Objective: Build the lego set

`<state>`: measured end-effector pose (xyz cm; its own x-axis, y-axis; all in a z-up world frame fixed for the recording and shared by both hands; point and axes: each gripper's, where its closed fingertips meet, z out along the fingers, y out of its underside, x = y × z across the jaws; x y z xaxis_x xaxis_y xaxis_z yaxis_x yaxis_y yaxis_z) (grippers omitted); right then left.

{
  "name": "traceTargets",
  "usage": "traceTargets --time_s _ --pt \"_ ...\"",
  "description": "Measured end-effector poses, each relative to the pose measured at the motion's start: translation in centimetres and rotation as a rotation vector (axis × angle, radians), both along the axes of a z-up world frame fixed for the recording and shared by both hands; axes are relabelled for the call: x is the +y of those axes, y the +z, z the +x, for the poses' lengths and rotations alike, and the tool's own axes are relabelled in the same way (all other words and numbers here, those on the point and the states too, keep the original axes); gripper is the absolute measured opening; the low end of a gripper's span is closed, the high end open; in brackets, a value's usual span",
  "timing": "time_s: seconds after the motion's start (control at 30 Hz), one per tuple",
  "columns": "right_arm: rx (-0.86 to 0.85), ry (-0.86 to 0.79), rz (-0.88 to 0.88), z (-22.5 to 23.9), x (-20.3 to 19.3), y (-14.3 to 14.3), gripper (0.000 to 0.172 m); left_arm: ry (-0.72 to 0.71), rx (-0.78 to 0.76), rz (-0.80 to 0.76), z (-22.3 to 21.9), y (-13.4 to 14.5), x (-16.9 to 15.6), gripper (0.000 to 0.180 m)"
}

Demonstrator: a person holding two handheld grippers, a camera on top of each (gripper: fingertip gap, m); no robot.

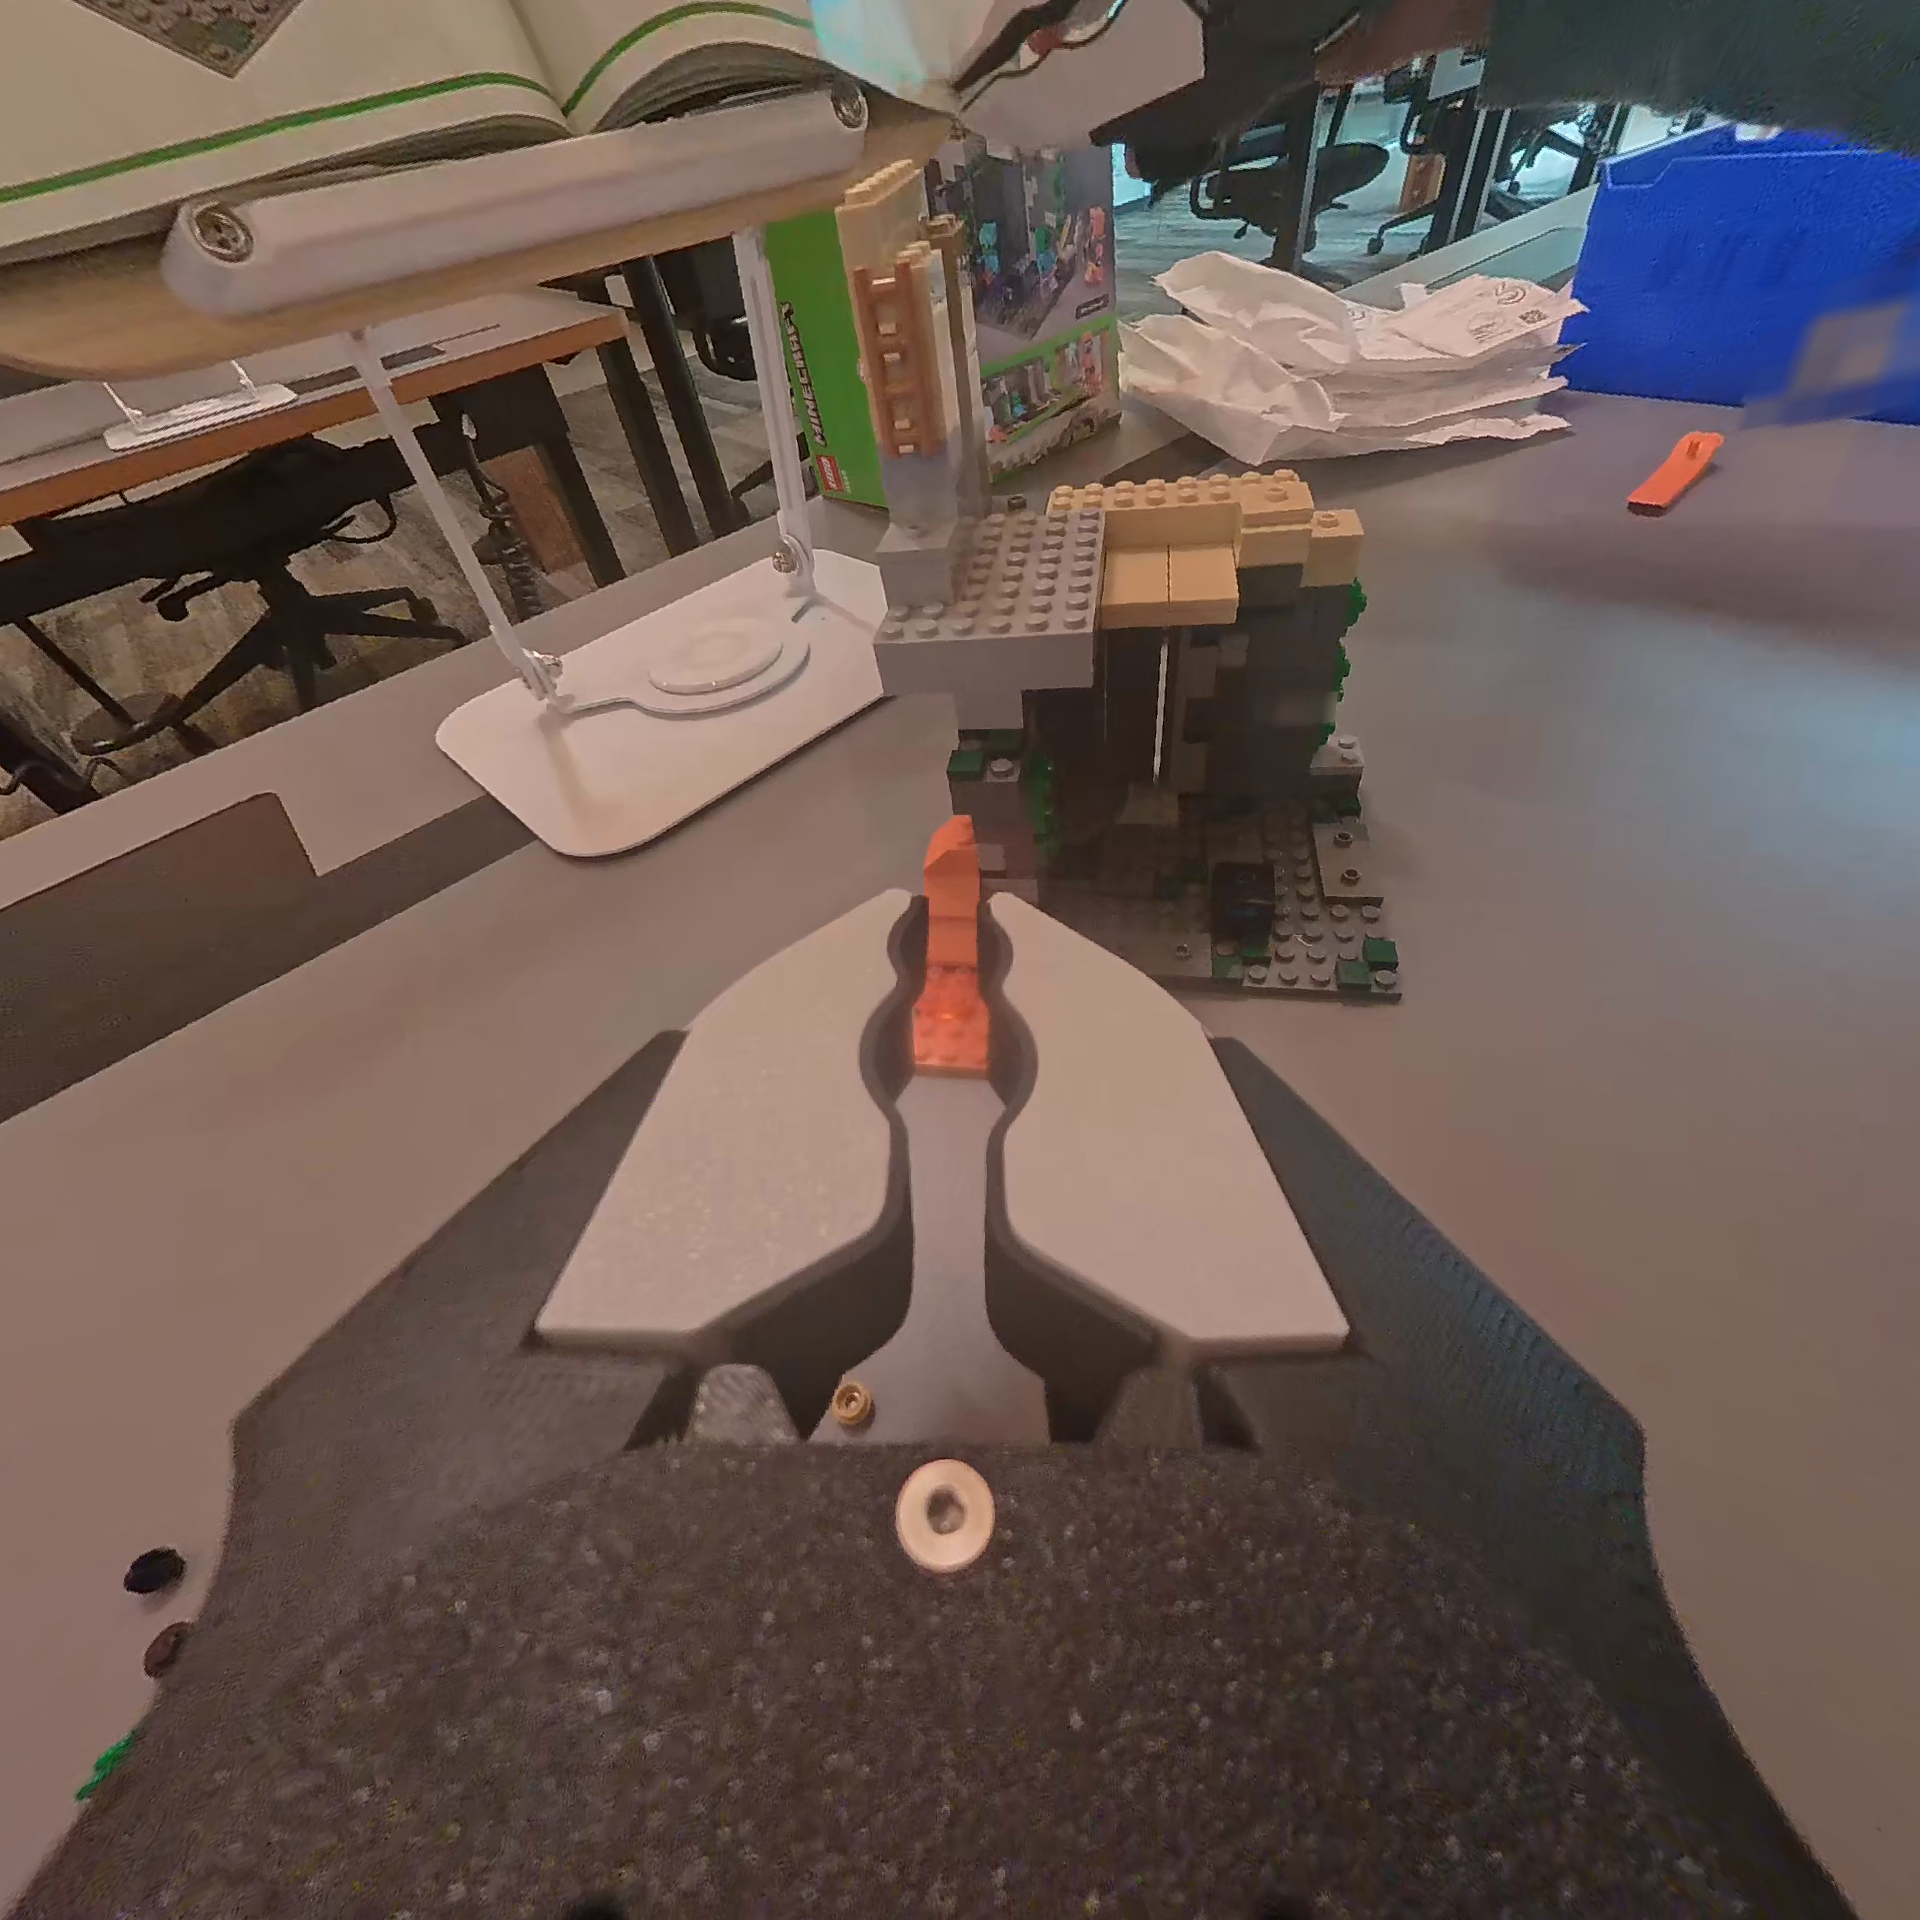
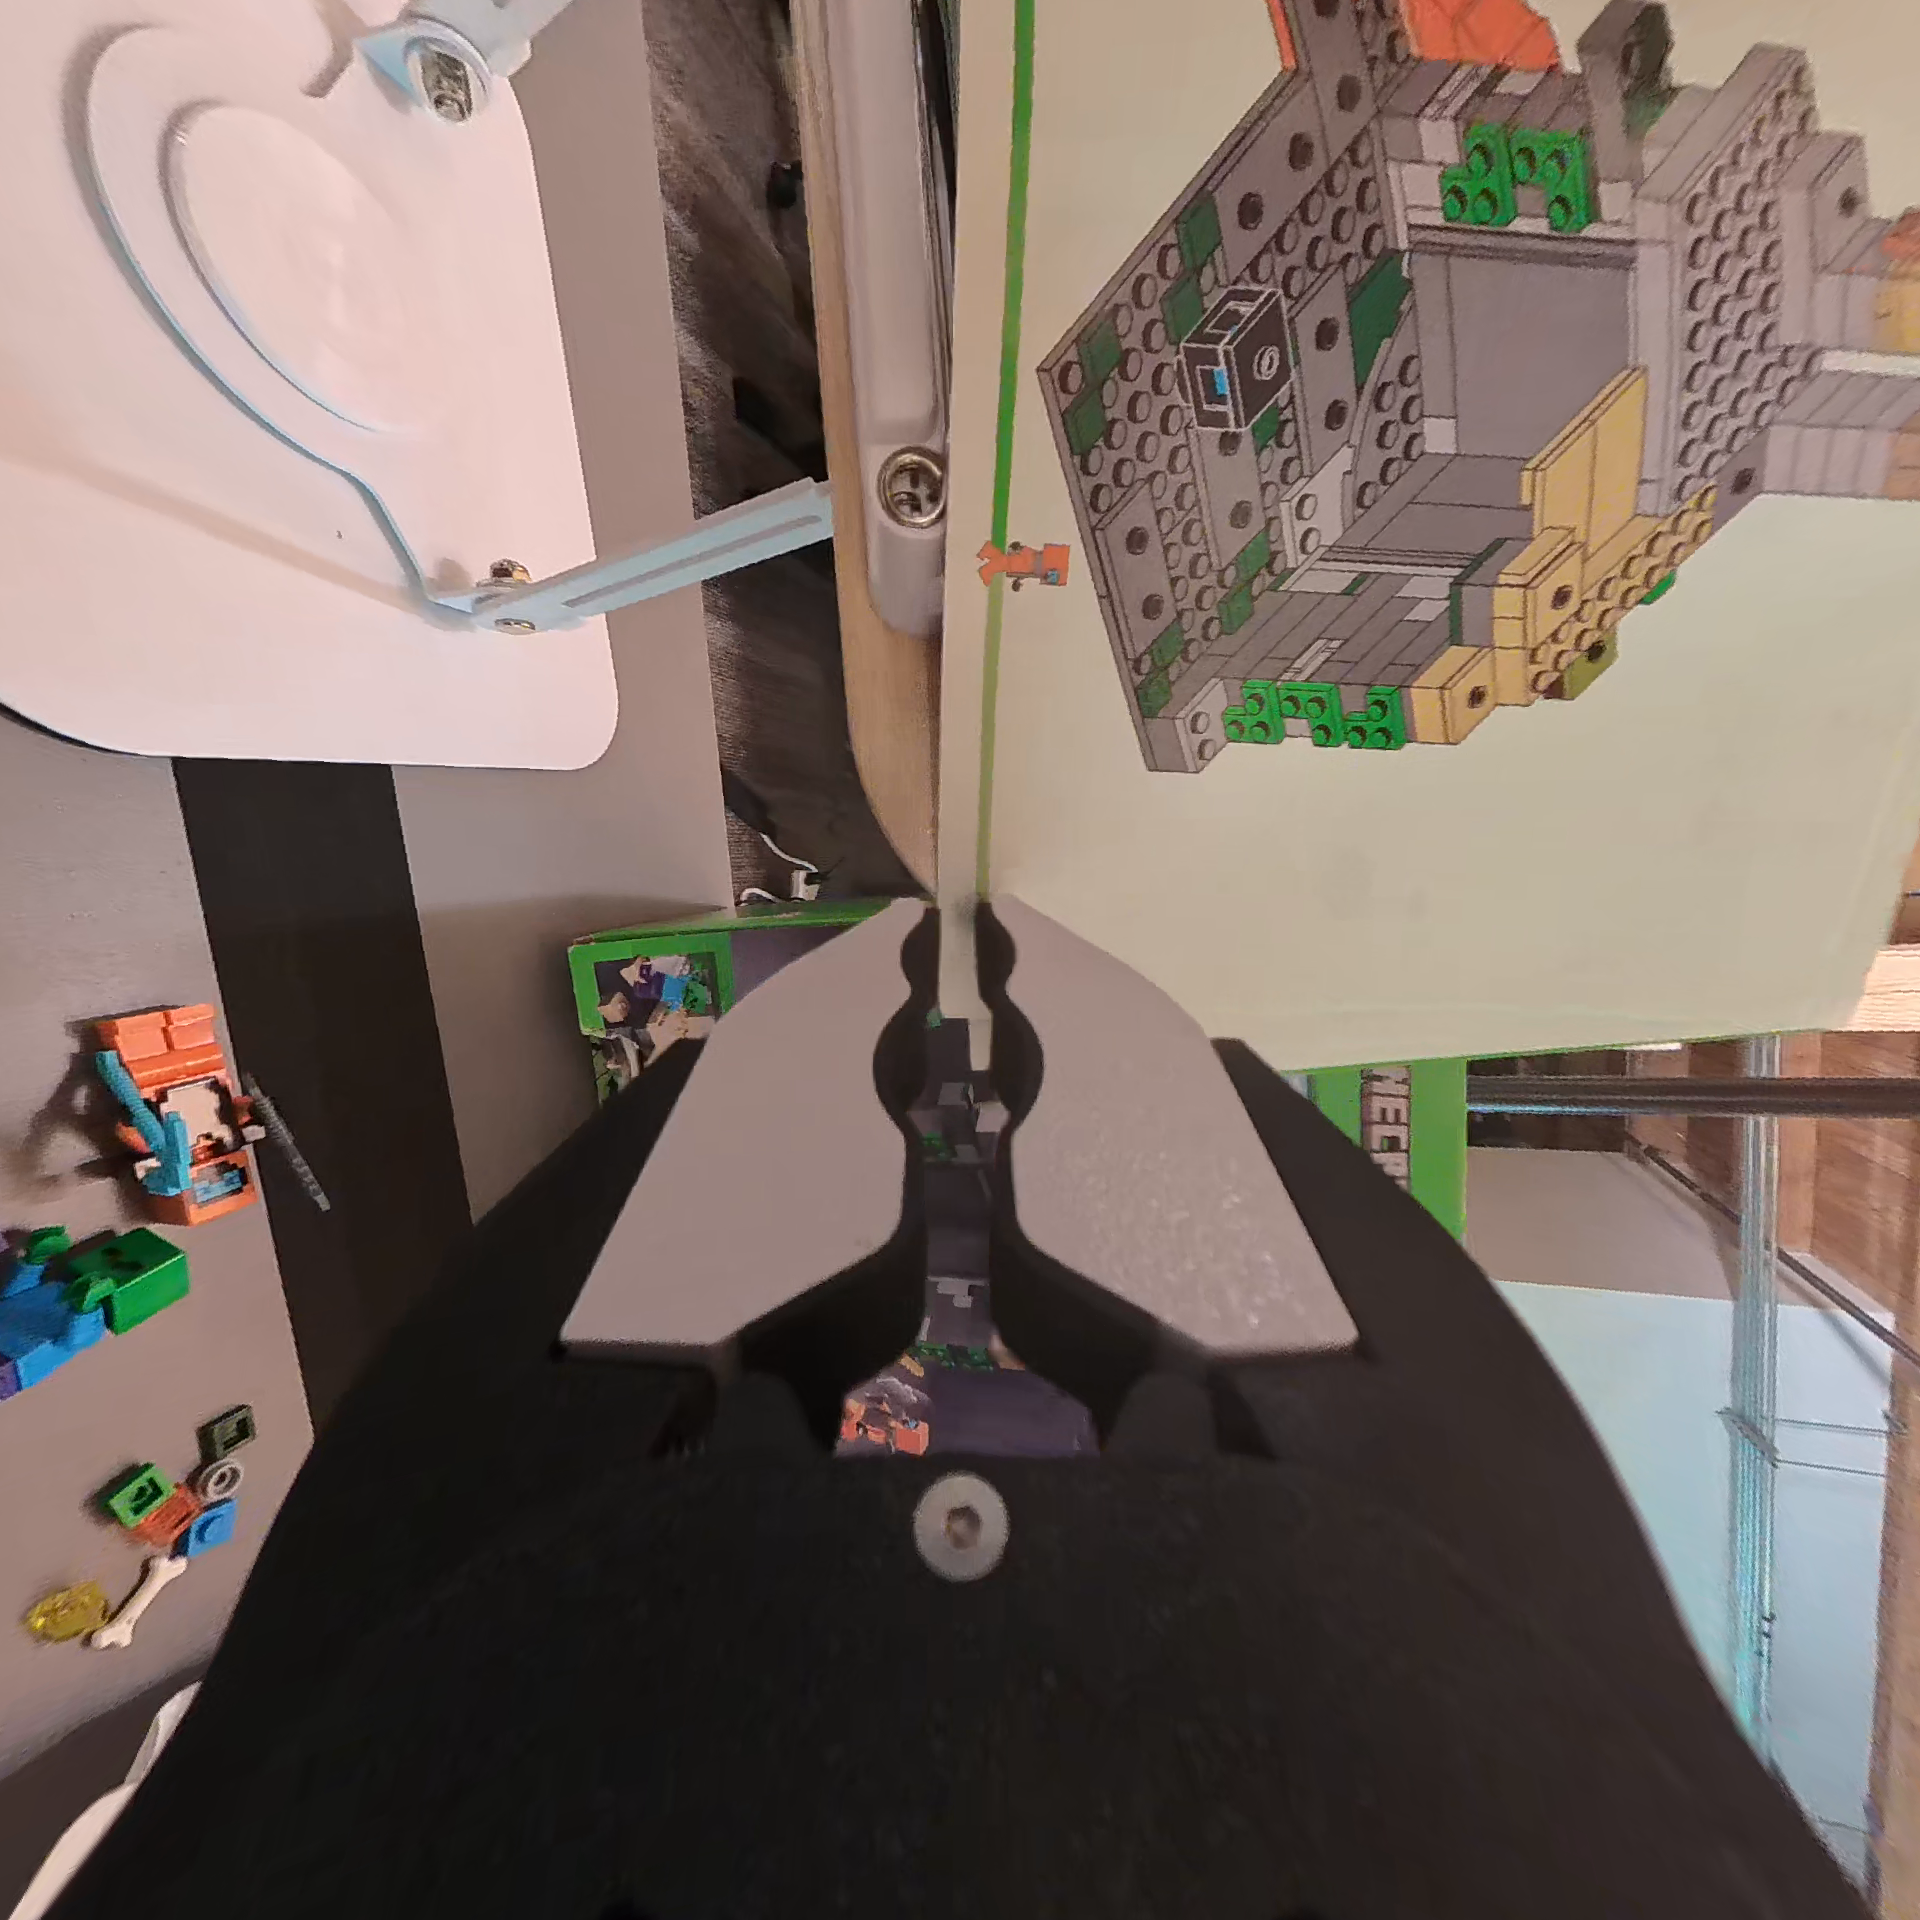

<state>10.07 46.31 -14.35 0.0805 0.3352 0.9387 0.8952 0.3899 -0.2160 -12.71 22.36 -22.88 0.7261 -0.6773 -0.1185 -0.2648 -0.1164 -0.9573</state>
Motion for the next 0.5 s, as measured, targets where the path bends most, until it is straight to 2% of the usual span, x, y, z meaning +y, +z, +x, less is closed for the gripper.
traceTargets --time_s 0.1,0.3,0.5 --pt "0.012 -0.006 -0.044 0.1 0.0 -0.1 0.000 -0.003 0.002 -0.001 0.1 0.0 0.0 0.008" --pt "0.055 -0.019 -0.133 0.4 0.1 0.2 0.000 -0.007 0.003 -0.004 0.1 -0.1 -0.1 0.008" --pt "0.213 -0.015 -0.212 0.3 -0.1 2.1 0.000 -0.013 0.004 -0.008 0.2 -0.1 -0.1 0.008"
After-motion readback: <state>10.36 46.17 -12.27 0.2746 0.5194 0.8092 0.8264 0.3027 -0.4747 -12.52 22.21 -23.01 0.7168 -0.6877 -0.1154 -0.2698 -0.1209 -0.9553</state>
